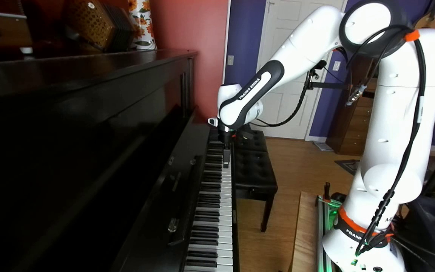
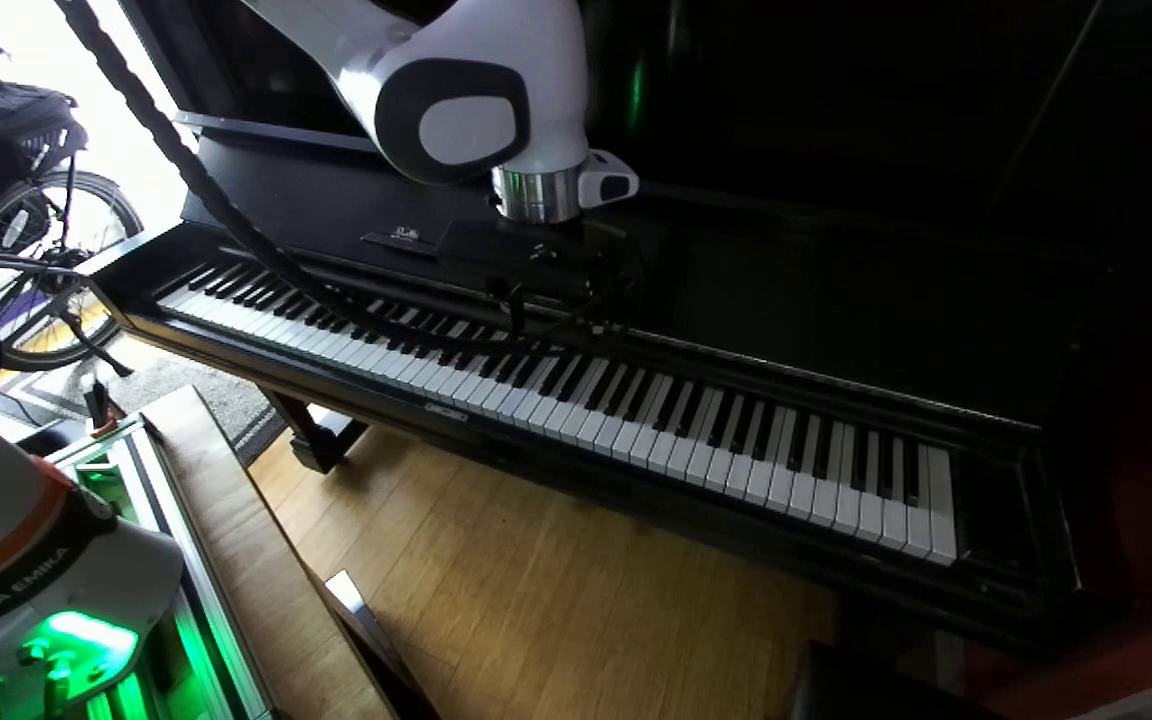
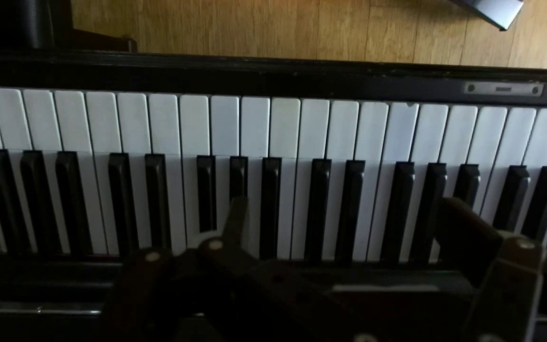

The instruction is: Press the E key on the piano

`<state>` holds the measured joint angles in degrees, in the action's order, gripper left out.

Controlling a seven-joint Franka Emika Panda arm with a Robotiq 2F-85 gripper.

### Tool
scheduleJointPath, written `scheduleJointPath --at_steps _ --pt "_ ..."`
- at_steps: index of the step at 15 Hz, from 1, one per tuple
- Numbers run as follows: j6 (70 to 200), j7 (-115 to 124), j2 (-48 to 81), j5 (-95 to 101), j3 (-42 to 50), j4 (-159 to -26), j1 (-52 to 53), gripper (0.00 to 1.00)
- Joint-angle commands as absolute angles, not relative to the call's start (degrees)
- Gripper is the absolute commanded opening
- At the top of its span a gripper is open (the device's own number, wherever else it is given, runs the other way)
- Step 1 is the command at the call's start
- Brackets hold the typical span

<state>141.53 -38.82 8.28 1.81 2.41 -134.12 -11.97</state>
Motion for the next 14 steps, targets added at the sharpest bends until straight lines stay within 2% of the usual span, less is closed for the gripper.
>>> scheduleJointPath --at_steps 1,11,14 --pt "139.86 -33.18 2.93 6.90 4.01 -136.98 -9.65 1.00" --pt "135.31 -23.91 -7.13 15.43 4.45 -140.68 -8.11 1.00" --pt "136.02 -25.50 -5.44 13.95 4.81 -138.97 -7.78 1.00"
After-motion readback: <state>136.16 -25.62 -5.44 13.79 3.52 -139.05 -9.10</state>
